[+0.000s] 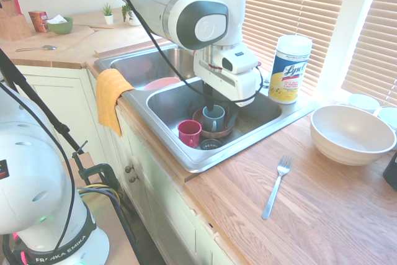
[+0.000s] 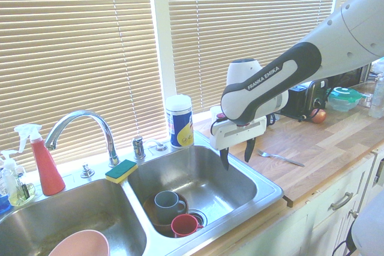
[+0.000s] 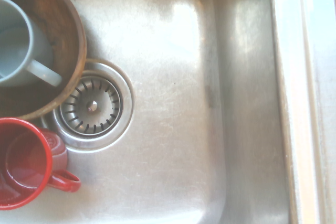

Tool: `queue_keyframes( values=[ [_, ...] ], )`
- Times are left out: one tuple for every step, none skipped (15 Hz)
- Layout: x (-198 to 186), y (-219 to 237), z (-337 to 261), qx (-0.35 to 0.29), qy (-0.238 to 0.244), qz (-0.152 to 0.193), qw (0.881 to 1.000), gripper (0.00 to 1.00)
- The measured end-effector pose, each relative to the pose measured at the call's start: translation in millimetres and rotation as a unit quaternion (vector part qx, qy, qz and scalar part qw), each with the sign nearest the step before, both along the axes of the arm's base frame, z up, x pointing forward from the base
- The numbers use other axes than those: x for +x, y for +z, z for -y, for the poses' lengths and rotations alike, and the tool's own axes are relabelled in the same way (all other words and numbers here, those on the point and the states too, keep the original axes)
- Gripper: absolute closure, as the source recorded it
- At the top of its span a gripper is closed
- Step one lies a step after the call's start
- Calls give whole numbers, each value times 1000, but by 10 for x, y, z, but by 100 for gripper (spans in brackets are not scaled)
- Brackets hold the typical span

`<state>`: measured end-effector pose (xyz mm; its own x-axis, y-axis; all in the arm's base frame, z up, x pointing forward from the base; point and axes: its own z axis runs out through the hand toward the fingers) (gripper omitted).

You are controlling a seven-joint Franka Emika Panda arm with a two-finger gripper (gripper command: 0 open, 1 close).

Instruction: Put the fork into the sink

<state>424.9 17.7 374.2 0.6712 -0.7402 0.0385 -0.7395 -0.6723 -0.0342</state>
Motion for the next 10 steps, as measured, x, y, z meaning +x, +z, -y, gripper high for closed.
queue_keyframes(
  values=[
    [1, -4, 0, 0, 0, 0, 1000, 0],
    [-2, -7, 1, -1, 8, -2, 1000, 0],
    [-14, -13, 18, -2, 34, -10, 999, 0],
    [-24, -5, 76, -1, 66, -21, 998, 0],
    [-26, 24, 178, 3, 97, -31, 995, 0],
    [-27, 66, 335, 7, 127, -37, 991, 0],
    [-32, 122, 532, 10, 158, -41, 987, 0],
    [-41, 175, 711, 13, 188, -44, 981, 0],
    [-53, 225, 877, 14, 218, -47, 975, 0],
    [-68, 268, 1044, 11, 249, -50, 967, 0]
  ],
)
